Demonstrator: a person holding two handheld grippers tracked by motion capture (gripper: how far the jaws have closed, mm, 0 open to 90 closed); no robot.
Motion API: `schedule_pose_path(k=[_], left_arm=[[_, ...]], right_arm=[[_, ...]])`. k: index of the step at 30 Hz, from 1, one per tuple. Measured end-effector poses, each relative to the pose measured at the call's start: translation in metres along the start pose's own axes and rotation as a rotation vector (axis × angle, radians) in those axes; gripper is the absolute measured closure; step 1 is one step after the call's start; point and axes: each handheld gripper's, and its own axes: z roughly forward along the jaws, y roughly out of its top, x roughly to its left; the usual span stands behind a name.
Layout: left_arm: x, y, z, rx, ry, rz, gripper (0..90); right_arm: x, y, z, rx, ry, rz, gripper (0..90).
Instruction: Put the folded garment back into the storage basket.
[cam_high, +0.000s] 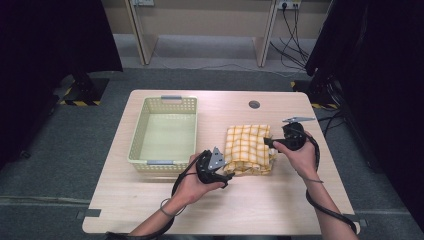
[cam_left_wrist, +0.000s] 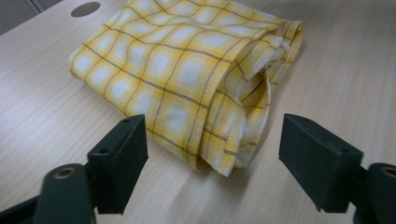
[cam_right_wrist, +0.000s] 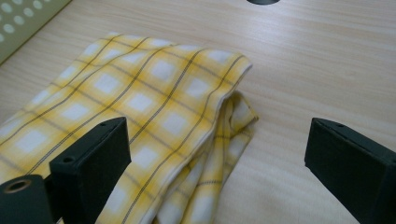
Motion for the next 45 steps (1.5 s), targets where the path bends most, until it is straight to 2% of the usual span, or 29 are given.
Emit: schedule_pose_path(k=[6,7,12,16,19,20,23,24,26,29,33,38,45], left_arm=[[0.004,0.002,0.015,0.014,-0.001,-0.003,31.0],[0.004,0.002,0.018,0.018,-0.002,-0.006,31.0],[0.006,0.002,0.027,0.040,-0.007,-0.003,35.0],[0.009,0.002,0.033,0.059,-0.004,-0.020,35.3],[0.009,0.002,0.035,0.065,-0.003,-0.023,36.4],[0.009,0.002,0.036,0.069,-0.001,-0.021,37.3],[0.010,0.001,0.038,0.077,-0.001,-0.029,41.0],[0.010,0.001,0.039,0.082,0.000,-0.031,42.4],[0.011,0.001,0.041,0.076,-0.005,-0.051,44.3],[0.011,0.002,0.042,0.080,-0.013,-0.066,51.1],[0.010,0.004,0.044,0.081,-0.012,-0.084,61.3],[0.009,0.007,0.043,0.091,0.005,-0.082,74.5],[0.010,0.010,0.038,0.087,0.020,-0.078,78.7]], right_arm=[[-0.009,0.014,0.025,0.040,0.022,0.032,9.7],[-0.011,0.016,0.034,0.057,0.001,0.029,10.2],[-0.015,0.018,0.046,0.078,-0.016,0.042,12.7],[-0.020,0.015,0.057,0.108,0.001,0.061,16.5],[-0.019,0.012,0.060,0.119,0.000,0.057,18.3],[-0.019,0.011,0.061,0.106,-0.002,0.051,20.6],[-0.018,0.010,0.059,0.094,0.014,0.035,30.6],[-0.017,0.009,0.059,0.091,0.019,0.030,36.8],[-0.014,0.008,0.059,0.079,0.036,0.016,44.8],[-0.012,0.007,0.058,0.074,0.054,0.035,57.6],[-0.007,0.004,0.056,0.047,0.042,0.055,72.9],[0.002,0.002,0.053,0.030,-0.006,0.064,77.0],[0.006,0.003,0.047,0.026,-0.026,0.069,77.9]])
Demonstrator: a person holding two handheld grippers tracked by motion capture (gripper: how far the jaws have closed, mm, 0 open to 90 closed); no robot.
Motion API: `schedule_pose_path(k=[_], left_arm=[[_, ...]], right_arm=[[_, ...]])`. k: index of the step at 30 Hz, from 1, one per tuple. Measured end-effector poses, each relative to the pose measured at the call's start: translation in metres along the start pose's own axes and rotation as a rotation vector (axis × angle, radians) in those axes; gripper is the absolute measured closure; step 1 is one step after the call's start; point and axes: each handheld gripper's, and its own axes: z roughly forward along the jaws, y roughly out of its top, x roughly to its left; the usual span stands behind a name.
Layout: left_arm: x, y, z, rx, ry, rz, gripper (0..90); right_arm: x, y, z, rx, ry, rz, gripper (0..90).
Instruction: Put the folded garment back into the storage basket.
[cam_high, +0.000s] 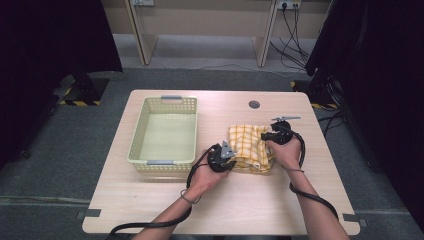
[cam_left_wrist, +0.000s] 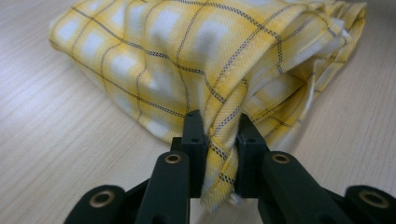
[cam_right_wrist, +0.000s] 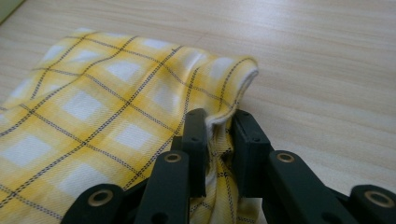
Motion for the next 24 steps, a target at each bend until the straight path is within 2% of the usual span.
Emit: schedule_pose_path(k=[3,4,5,6,7,8,9,10,11,12,13,14,15,19,24], left_arm=[[-0.001,0.001,-0.004,-0.010,0.010,0.010,79.4],[-0.003,0.004,-0.011,-0.026,0.023,0.028,79.4],[-0.003,0.004,-0.011,-0.026,0.023,0.028,79.5],[-0.003,0.004,-0.011,-0.026,0.023,0.028,79.5],[-0.004,0.006,-0.018,-0.042,0.036,0.042,79.5],[-0.004,0.006,-0.018,-0.042,0.036,0.042,79.4],[-0.004,0.008,-0.027,-0.057,0.055,0.057,79.4],[-0.004,0.008,-0.027,-0.057,0.055,0.057,79.1],[-0.004,0.008,-0.027,-0.057,0.055,0.057,79.1],[-0.005,0.011,-0.035,-0.075,0.065,0.066,79.1],[-0.005,0.011,-0.035,-0.075,0.065,0.066,79.1],[-0.005,0.011,-0.035,-0.075,0.065,0.066,79.1],[-0.006,0.014,-0.041,-0.087,0.071,0.079,79.1],[-0.005,0.015,-0.046,-0.096,0.076,0.077,79.3],[-0.003,0.018,-0.056,-0.106,0.082,0.076,79.3]], right_arm=[[0.007,0.005,-0.015,-0.037,0.004,-0.010,78.2],[0.007,0.005,-0.015,-0.037,0.004,-0.010,78.4],[0.007,0.005,-0.015,-0.037,0.004,-0.010,78.4],[0.011,0.008,-0.023,-0.053,0.007,-0.023,78.4],[0.011,0.008,-0.023,-0.053,0.007,-0.023,78.4],[0.011,0.008,-0.023,-0.053,0.007,-0.023,78.4],[0.015,0.011,-0.032,-0.076,0.016,-0.029,78.5],[0.015,0.011,-0.032,-0.076,0.016,-0.029,78.5],[0.019,0.015,-0.041,-0.101,0.022,-0.037,78.5],[0.019,0.015,-0.041,-0.101,0.022,-0.037,78.5],[0.019,0.015,-0.041,-0.101,0.022,-0.037,78.5],[0.024,0.019,-0.049,-0.120,0.025,-0.047,78.5],[0.024,0.019,-0.049,-0.120,0.025,-0.047,78.5],[0.030,0.028,-0.061,-0.147,0.030,-0.063,78.6],[0.033,0.031,-0.065,-0.155,0.033,-0.070,78.5]])
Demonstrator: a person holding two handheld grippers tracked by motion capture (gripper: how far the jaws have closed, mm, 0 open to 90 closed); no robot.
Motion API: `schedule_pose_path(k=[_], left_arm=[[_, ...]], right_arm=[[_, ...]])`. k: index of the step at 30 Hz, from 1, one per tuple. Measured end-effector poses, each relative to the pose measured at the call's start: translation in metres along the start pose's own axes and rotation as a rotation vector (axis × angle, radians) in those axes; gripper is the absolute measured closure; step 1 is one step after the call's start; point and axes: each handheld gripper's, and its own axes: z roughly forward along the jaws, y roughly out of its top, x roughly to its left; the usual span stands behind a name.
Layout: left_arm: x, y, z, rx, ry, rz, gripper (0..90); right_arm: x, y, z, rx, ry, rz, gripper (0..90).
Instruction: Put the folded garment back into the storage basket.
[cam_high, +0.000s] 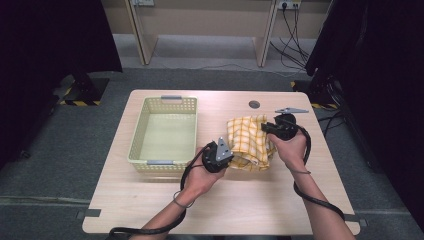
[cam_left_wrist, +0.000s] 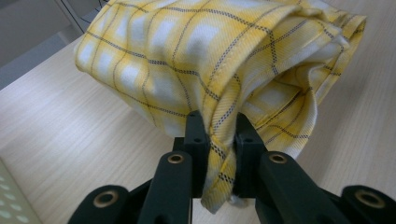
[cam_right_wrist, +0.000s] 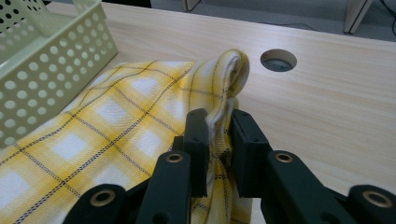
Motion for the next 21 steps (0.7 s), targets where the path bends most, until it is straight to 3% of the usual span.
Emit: schedule_pose_path(k=[12,21], left_arm=[[0.008,0.008,-0.028,-0.019,0.053,0.034,78.7],[0.015,0.007,-0.042,-0.021,0.072,0.023,78.9]], right_arm=[[0.022,0.023,-0.010,-0.052,0.017,-0.034,78.5],[0.036,0.036,-0.011,-0.072,0.032,-0.053,78.4]])
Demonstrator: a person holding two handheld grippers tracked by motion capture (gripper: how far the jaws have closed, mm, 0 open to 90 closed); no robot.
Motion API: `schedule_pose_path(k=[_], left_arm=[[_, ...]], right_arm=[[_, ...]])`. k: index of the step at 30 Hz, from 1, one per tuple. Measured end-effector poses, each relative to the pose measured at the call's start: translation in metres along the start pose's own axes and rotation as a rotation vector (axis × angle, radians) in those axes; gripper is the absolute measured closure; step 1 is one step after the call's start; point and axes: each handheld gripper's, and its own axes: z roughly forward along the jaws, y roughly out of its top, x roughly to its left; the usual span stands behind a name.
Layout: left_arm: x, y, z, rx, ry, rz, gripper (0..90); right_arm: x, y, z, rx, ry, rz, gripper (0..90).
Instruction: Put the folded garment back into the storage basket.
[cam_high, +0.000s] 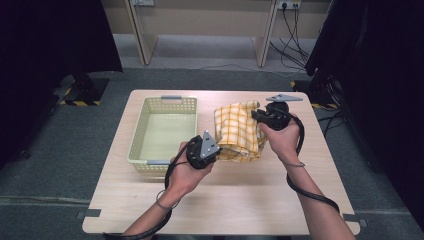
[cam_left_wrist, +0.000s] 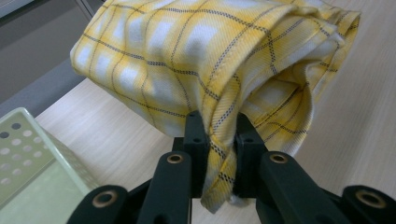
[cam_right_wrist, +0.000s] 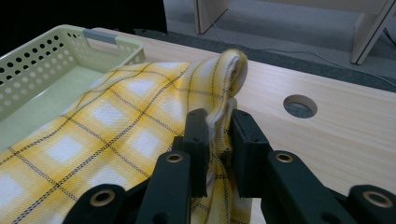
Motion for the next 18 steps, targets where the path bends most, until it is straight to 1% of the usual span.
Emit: schedule_pose_path(k=[12,18], left_arm=[[0.010,-0.006,-0.014,0.008,0.024,-0.008,79.0],[0.017,-0.009,-0.020,0.007,0.038,-0.019,79.1]], right_arm=[[0.017,0.012,0.008,-0.005,0.020,-0.020,78.4],[0.025,0.018,0.013,-0.008,0.029,-0.026,78.4]])
